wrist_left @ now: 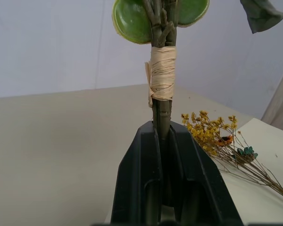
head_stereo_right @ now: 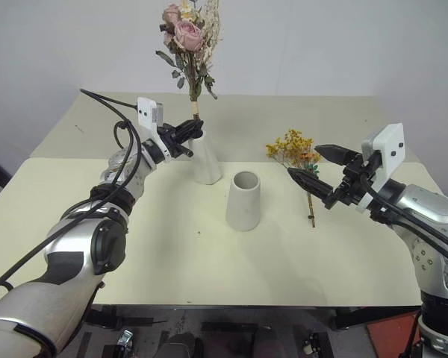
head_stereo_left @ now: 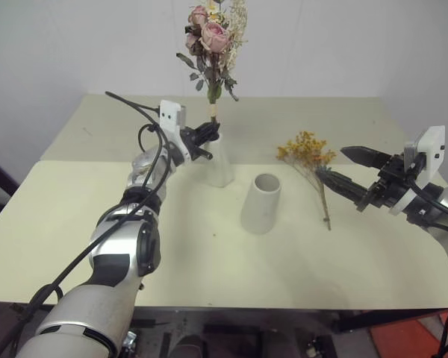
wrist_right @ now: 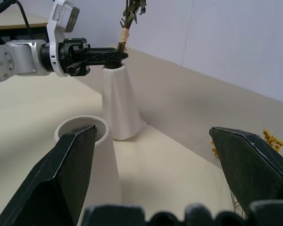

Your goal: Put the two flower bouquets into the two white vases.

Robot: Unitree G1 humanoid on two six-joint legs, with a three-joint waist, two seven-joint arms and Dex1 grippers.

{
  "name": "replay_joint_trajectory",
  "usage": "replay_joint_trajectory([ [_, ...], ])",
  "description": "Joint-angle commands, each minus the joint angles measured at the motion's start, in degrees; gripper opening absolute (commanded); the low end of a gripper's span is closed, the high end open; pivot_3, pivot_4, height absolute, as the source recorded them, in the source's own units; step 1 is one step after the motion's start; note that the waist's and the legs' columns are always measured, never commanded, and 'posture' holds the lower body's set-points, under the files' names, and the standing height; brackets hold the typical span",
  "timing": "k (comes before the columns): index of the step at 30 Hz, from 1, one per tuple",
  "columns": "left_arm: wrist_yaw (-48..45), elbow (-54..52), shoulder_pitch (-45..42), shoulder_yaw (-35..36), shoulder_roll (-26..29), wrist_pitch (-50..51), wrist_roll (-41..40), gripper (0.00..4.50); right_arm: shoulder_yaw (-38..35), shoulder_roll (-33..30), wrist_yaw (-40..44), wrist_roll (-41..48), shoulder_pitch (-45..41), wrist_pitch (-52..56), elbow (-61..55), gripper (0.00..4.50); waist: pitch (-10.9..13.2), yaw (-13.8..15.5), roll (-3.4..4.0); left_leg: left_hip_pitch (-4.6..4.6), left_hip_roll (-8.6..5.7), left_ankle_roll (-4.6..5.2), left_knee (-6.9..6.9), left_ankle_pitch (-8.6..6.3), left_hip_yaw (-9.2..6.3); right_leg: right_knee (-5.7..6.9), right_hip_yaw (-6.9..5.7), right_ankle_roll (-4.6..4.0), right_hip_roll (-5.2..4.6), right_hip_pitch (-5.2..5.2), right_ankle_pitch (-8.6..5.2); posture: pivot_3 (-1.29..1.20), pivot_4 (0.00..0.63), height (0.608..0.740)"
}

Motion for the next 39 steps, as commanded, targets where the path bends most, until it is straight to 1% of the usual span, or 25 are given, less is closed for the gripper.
replay_joint_trajectory([
  [1, 0.53, -1.87, -1.53, 0.08, 0.48, -0.10, 0.10, 0.02, -0.80, 0.00, 0.27, -0.43, -1.57, -1.80, -0.73, 4.50, 0.00, -0.01, 0.00, 0.00, 0.00, 0.00, 0.00, 0.00, 0.00, 0.00, 0.00, 0.00, 0.00, 0.00, 0.00, 0.00, 0.150, 0.740],
  [15, -0.08, -2.23, -3.93, 0.72, -0.30, -0.48, -0.85, 0.02, -0.96, 1.11, 0.17, -1.17, -1.01, -1.83, -1.14, 4.50, 0.00, 0.02, 0.00, -0.02, 0.00, 0.00, 0.00, 0.00, 0.00, 0.00, 0.00, 0.00, 0.00, -0.01, 0.00, 0.00, 0.150, 0.740],
  [17, -0.34, -2.08, -4.09, 0.59, -0.15, -0.03, -0.71, 0.71, -0.90, 1.27, 0.26, -1.32, -1.08, -1.89, -1.09, 4.50, 0.00, 0.01, 0.00, -0.01, 0.00, 0.00, 0.00, 0.00, 0.00, 0.00, 0.00, 0.00, 0.00, 0.00, 0.00, 0.00, 0.150, 0.740],
  [18, -0.75, -2.09, -4.04, 0.44, -0.05, 0.12, -0.61, 0.91, -0.86, 1.35, 0.28, -1.42, -1.13, -1.90, -1.05, 4.50, 0.00, 0.00, 0.00, -0.01, 0.00, 0.00, 0.00, 0.00, 0.01, 0.00, 0.00, 0.00, 0.00, 0.00, 0.00, 0.00, 0.150, 0.740],
  [24, -1.31, -2.34, -3.53, 0.28, 0.27, 0.28, -0.42, 2.74, -0.71, 1.72, 0.60, -1.75, -1.44, -1.97, -0.74, 4.50, 0.00, 0.01, 0.00, -0.01, 0.00, 0.00, 0.01, 0.00, 0.00, 0.00, 0.00, 0.00, 0.00, 0.00, 0.00, 0.00, 0.150, 0.740],
  [25, -1.33, -2.38, -3.49, 0.26, 0.31, 0.31, -0.39, 3.12, -0.68, 1.75, 0.64, -1.78, -1.46, -2.00, -0.69, 4.50, 0.00, 0.01, 0.00, -0.01, 0.00, 0.00, 0.01, 0.00, 0.00, 0.00, 0.00, 0.00, 0.00, 0.00, 0.00, 0.00, 0.150, 0.740],
  [26, -1.41, -2.49, -3.45, 0.26, 0.41, 0.37, -0.40, 3.36, -0.64, 1.79, 0.71, -1.81, -1.53, -2.05, -0.58, 4.50, 0.00, 0.01, 0.00, -0.01, 0.00, 0.00, 0.01, 0.00, 0.00, 0.00, 0.00, 0.00, 0.00, 0.00, 0.00, 0.00, 0.150, 0.740],
  [28, -1.72, -2.81, -3.39, 0.36, 0.71, 0.58, -0.59, 3.99, -0.51, 1.91, 0.81, -1.84, -1.67, -2.15, -0.48, 4.50, 0.00, 0.01, 0.00, -0.01, 0.00, 0.00, 0.01, 0.00, 0.00, 0.00, 0.00, 0.00, 0.00, 0.00, 0.00, 0.00, 0.150, 0.740],
  [30, -2.12, -3.34, -3.10, 0.49, 1.10, 0.79, -0.84, 4.48, -0.27, 2.03, 0.88, -1.94, -1.86, -2.26, -0.32, 4.50, 0.00, 0.00, 0.00, -0.01, 0.00, 0.00, 0.01, 0.00, 0.00, 0.01, 0.00, 0.00, 0.00, 0.00, 0.00, 0.00, 0.150, 0.740],
  [34, -3.37, -5.78, -1.67, 0.48, 2.23, 1.84, -1.34, 4.48, -0.02, 2.08, 1.18, -1.97, -2.12, -2.33, -0.03, 4.50, 0.00, -0.02, 0.00, 0.00, 0.00, 0.00, 0.00, 0.00, 0.00, 0.01, 0.00, 0.00, 0.00, 0.00, 0.00, 0.00, 0.150, 0.740],
  [36, -5.82, -9.58, 0.03, 0.17, 3.73, 4.75, -2.07, 4.48, 0.19, 2.06, 1.44, -2.06, -2.24, -2.28, 0.23, 4.50, 0.00, -0.15, 0.00, 0.00, 0.00, 0.00, 0.00, 0.00, 0.00, 0.01, 0.00, 0.00, 0.00, -0.01, 0.00, 0.00, 0.150, 0.740],
  [38, -9.11, -16.01, 3.06, -0.64, 5.79, 9.27, -2.93, 4.48, 0.40, 2.08, 1.72, -2.20, -2.39, -2.27, 0.59, 4.50, 0.00, -0.38, 0.01, 0.01, 0.00, 0.00, 0.00, 0.00, -0.01, 0.02, 0.00, 0.00, 0.00, -0.01, 0.00, 0.00, 0.150, 0.740],
  [39, -10.14, -21.29, 5.46, -1.23, 7.18, 12.79, -3.60, 4.48, 0.54, 2.04, 1.94, -2.23, -2.53, -2.21, 0.88, 4.50, -0.01, -0.54, 0.01, 0.02, 0.01, 0.00, -0.01, 0.00, 0.00, 0.03, 0.01, 0.00, 0.00, -0.01, 0.00, 0.00, 0.150, 0.740],
])
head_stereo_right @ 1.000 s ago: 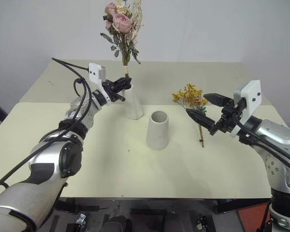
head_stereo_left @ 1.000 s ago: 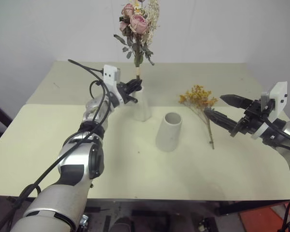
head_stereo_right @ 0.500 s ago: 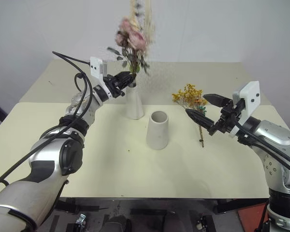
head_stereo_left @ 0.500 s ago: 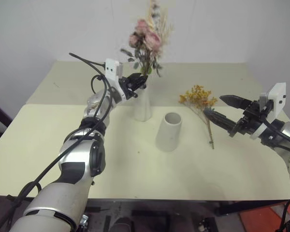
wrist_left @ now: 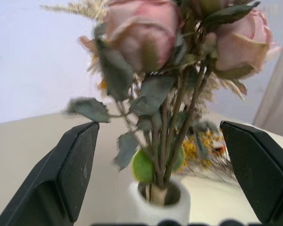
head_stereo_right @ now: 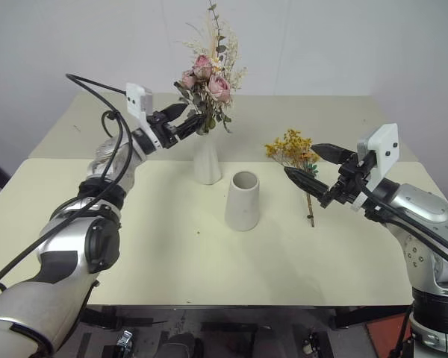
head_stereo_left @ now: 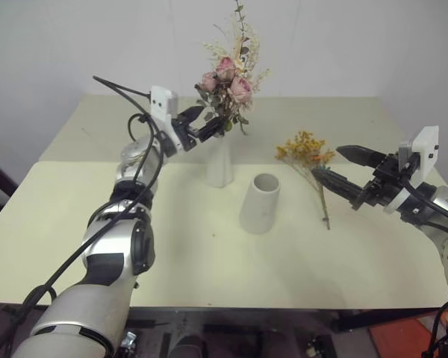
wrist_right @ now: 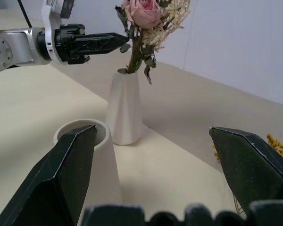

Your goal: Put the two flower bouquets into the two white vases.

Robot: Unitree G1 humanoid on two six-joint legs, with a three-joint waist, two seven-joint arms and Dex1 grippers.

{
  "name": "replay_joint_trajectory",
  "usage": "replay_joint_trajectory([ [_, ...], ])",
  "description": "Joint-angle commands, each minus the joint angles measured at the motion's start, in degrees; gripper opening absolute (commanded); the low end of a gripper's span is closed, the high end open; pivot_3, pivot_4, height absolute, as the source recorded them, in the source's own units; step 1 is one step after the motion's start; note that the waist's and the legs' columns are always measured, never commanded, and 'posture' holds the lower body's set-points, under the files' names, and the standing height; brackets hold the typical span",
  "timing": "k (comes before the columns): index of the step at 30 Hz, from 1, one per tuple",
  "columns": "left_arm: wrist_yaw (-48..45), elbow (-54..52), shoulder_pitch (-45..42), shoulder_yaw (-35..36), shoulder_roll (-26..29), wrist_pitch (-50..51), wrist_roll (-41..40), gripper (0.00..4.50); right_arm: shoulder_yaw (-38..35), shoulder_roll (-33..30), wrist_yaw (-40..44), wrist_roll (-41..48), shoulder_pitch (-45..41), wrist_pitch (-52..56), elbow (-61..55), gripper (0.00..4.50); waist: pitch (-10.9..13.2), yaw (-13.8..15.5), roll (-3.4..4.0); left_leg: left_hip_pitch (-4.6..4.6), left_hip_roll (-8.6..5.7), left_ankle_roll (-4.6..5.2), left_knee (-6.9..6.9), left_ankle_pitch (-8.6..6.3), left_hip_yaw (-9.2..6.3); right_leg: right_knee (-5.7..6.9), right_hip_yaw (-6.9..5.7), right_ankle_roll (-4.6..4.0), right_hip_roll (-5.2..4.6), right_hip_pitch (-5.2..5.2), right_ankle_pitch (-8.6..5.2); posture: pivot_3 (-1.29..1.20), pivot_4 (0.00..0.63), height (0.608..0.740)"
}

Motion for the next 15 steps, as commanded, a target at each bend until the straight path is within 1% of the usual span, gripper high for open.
replay_joint_trajectory([
  [1, -4.01, -15.11, 4.80, -1.24, 3.96, 9.11, -2.83, 4.48, -0.57, -0.26, 0.75, -0.15, -1.03, -1.35, 0.06, 4.50, 0.00, -0.30, 0.00, 0.00, 0.00, 0.00, -0.01, 0.00, -0.01, 0.01, 0.01, 0.00, 0.00, -0.02, 0.00, 0.00, 0.150, 0.740],
  [5, -4.57, -35.37, 13.72, -1.85, 9.40, 22.73, -7.40, 4.48, 0.44, -0.60, 2.15, -0.74, -1.93, -1.48, 2.11, 4.50, 0.00, -0.56, 0.01, -0.01, 0.03, -0.01, 0.00, 0.01, -0.15, 0.05, 0.04, 0.00, 0.01, -0.03, 0.00, 0.00, 0.150, 0.740],
  [9, -5.00, -47.33, 19.03, -2.24, 13.91, 30.98, -10.73, 4.48, 1.48, -0.65, 3.54, -1.70, -3.23, -1.69, 4.55, 4.50, -0.01, -0.20, 0.01, 0.02, 0.04, -0.02, 0.03, 0.01, -0.27, 0.07, 0.04, 0.00, 0.01, -0.01, 0.00, 0.00, 0.150, 0.740],
  [11, -5.71, -50.92, 20.75, -2.62, 15.51, 33.22, -12.14, 4.48, 1.79, -0.64, 4.09, -2.16, -3.68, -1.74, 5.41, 4.50, -0.01, -0.13, 0.02, 0.09, 0.04, -0.02, 0.02, 0.01, -0.26, 0.08, 0.07, 0.00, 0.01, 0.01, 0.00, 0.00, 0.150, 0.740],
  [13, -9.66, -56.25, 23.91, -3.73, 19.32, 35.47, -13.93, 4.48, 3.08, -1.02, 3.44, -3.70, -4.37, -0.75, 6.40, 4.50, -0.01, -0.05, 0.03, 0.11, 0.04, -0.02, 0.00, 0.01, -0.24, 0.07, 0.07, 0.00, 0.01, 0.01, 0.00, 0.00, 0.150, 0.740],
  [15, -11.65, -59.41, 25.73, -4.58, 21.62, 36.75, -15.24, 4.48, 4.03, -1.34, 2.78, -5.15, -4.99, -0.27, 7.35, 4.50, -0.01, -0.05, 0.03, 0.13, 0.05, -0.01, -0.03, 0.01, -0.22, 0.06, 0.10, 0.00, 0.01, 0.00, 0.00, 0.00, 0.150, 0.740],
])
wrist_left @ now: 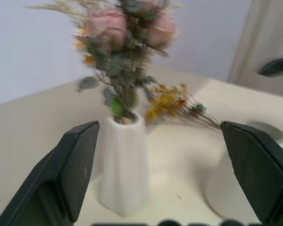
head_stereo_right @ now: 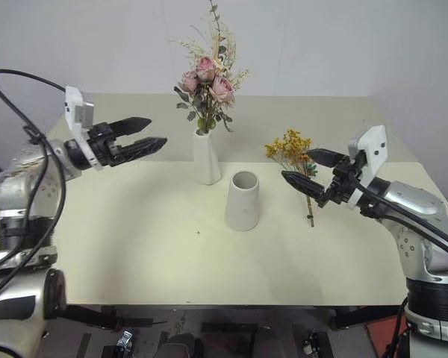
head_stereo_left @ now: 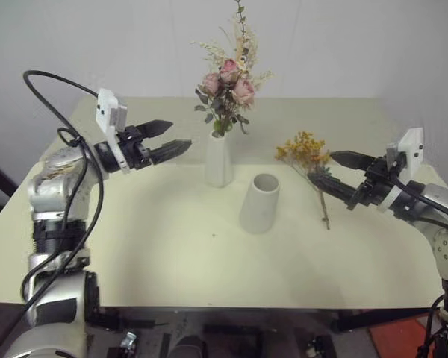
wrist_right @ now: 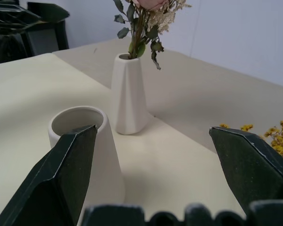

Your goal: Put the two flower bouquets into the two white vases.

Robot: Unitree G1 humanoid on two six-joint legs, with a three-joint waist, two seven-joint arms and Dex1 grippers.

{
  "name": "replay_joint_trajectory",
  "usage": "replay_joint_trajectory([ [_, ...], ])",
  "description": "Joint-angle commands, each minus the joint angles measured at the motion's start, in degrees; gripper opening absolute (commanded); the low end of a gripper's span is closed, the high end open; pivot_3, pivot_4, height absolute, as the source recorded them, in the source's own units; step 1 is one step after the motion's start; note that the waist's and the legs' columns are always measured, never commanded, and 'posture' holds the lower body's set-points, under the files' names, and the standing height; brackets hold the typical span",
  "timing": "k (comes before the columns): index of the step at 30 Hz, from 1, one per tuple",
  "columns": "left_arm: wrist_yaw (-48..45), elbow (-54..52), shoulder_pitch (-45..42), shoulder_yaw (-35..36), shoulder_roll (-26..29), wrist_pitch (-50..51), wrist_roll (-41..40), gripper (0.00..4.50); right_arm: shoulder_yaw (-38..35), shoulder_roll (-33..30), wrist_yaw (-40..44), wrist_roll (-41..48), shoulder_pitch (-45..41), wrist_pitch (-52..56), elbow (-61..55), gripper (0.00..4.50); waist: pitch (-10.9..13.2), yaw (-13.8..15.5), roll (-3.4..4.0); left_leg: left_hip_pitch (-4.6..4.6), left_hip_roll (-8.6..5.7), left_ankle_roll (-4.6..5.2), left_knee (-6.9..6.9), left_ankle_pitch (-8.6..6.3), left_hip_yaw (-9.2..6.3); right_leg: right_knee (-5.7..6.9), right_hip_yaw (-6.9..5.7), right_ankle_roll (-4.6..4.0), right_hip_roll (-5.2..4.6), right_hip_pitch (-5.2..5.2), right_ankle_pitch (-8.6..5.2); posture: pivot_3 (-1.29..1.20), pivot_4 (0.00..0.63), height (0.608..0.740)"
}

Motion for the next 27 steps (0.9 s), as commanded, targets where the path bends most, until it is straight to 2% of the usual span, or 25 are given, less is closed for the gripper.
replay_joint_trajectory([
  [1, -4.03, -6.90, 1.88, -1.10, 3.76, 2.30, -3.03, 4.48, 0.64, -1.34, -1.15, -2.45, -2.01, 0.25, 0.72, 4.50, 0.00, 0.02, 0.00, 0.00, 0.00, 0.00, -0.01, 0.00, 0.01, -0.01, 0.01, 0.00, 0.00, -0.01, 0.00, 0.00, 0.150, 0.740],
  [5, -7.09, -10.62, 3.72, -1.59, 7.15, 4.53, -5.98, 4.48, 3.39, -1.91, -3.74, -5.13, -5.00, 4.18, 2.92, 4.50, 0.00, 0.05, 0.01, 0.00, 0.01, 0.00, -0.01, 0.00, 0.08, -0.06, 0.01, 0.00, 0.00, -0.01, 0.00, 0.00, 0.150, 0.740],
  [16, -8.94, -15.77, 5.92, -1.05, 10.11, 6.98, -11.69, 4.48, 9.07, -0.12, -13.77, -12.08, -15.03, 19.06, 11.94, 4.50, 0.00, 0.10, 0.01, -0.05, 0.01, 0.02, -0.04, -0.01, 0.18, -0.10, 0.00, -0.01, 0.00, -0.03, 0.00, 0.00, 0.150, 0.740],
  [23, -7.97, -17.15, 6.22, -1.16, 10.41, 7.08, -13.01, 4.48, 14.65, 2.92, -18.57, -19.18, -23.65, 24.01, 24.24, 4.50, 0.01, -0.08, 0.01, -0.01, 0.01, 0.02, -0.05, -0.01, 0.31, -0.11, 0.01, -0.02, 0.00, -0.03, -0.01, 0.00, 0.150, 0.740],
  [27, -6.79, -17.87, 6.10, -1.86, 9.80, 7.39, -13.67, 4.48, 16.73, 4.60, -18.56, -22.56, -27.01, 22.14, 32.45, 4.50, 0.01, -0.21, 0.01, -0.05, 0.01, 0.02, -0.08, -0.01, 0.30, -0.11, 0.00, -0.02, 0.00, -0.04, 0.00, 0.00, 0.150, 0.740],
])
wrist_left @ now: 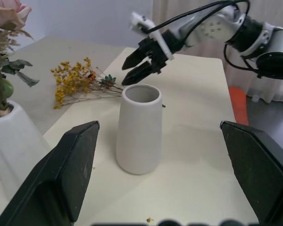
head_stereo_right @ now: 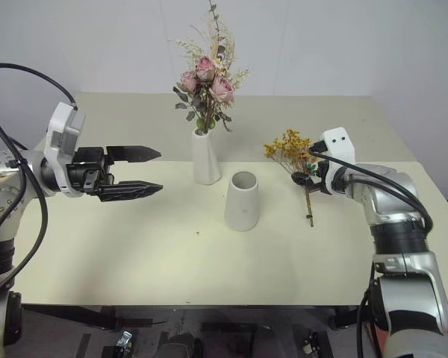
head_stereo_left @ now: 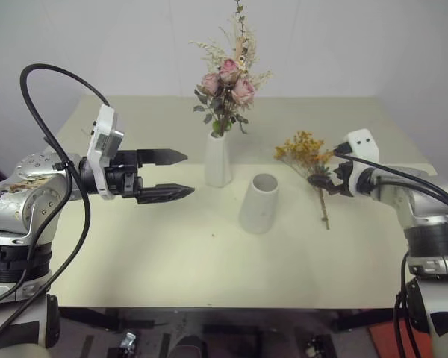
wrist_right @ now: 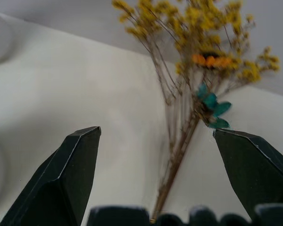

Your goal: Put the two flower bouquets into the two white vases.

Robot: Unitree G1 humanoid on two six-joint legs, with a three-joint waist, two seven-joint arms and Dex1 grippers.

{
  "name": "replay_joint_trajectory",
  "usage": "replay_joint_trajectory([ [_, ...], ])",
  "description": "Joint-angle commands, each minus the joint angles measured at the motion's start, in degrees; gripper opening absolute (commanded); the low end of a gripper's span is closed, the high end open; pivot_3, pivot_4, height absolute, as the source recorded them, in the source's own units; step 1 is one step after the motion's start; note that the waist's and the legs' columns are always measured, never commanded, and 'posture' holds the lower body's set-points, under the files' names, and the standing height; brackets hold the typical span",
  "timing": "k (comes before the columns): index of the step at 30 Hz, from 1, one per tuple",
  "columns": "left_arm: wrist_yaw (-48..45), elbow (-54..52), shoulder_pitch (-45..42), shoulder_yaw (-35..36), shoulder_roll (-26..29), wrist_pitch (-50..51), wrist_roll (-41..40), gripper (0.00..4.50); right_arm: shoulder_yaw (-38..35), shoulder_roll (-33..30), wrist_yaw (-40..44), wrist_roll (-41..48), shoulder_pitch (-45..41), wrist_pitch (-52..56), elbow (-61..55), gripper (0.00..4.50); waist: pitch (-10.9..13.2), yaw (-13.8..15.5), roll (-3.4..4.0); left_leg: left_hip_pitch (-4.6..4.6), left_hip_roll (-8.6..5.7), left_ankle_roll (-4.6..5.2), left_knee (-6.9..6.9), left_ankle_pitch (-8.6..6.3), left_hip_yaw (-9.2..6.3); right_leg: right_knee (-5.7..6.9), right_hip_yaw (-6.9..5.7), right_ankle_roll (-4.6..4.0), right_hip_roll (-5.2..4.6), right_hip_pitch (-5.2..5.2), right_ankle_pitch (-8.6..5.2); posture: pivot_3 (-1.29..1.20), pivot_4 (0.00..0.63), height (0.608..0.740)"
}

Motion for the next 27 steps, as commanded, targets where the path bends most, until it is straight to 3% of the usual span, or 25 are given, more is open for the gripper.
replay_joint_trajectory([
  [1, 0.80, -2.17, -0.60, 0.17, 0.21, 0.19, -1.33, 4.48, 1.19, 0.58, -0.86, -3.78, -2.96, -1.50, 5.41, 4.50, 0.00, -0.03, 0.00, 0.00, 0.00, 0.00, 0.00, 0.00, 0.00, 0.00, -0.01, 0.00, 0.00, 0.00, 0.00, 0.00, 0.150, 0.740],
  [21, 1.20, -1.75, -1.03, -0.59, 0.37, -0.33, -1.71, 4.48, 4.82, 7.92, 4.10, -13.42, -13.32, -12.02, 34.06, 4.50, 0.01, -1.34, 0.02, -0.02, 0.01, -0.08, -0.03, 0.05, -0.02, 0.01, 0.03, 0.00, 0.02, -0.05, 0.00, 0.00, 0.150, 0.740],
  [24, 1.38, -1.98, -0.67, -0.47, 0.43, -0.39, -1.68, 4.50, 4.50, 8.66, 4.11, -14.30, -13.56, -13.90, 35.45, 3.86, 0.01, -1.37, 0.02, 0.02, 0.01, -0.09, -0.04, 0.05, -0.03, 0.02, 0.03, 0.00, 0.02, -0.04, 0.00, 0.00, 0.150, 0.740],
  [27, 1.53, -2.13, -0.40, -0.38, 0.50, -0.46, -1.67, 4.50, 4.11, 8.94, 4.37, -14.56, -13.73, -14.25, 35.18, 2.84, 0.01, -1.39, 0.02, 0.04, 0.01, -0.10, -0.03, 0.05, -0.07, 0.04, 0.04, 0.00, 0.02, -0.03, 0.00, 0.00, 0.150, 0.740],
])
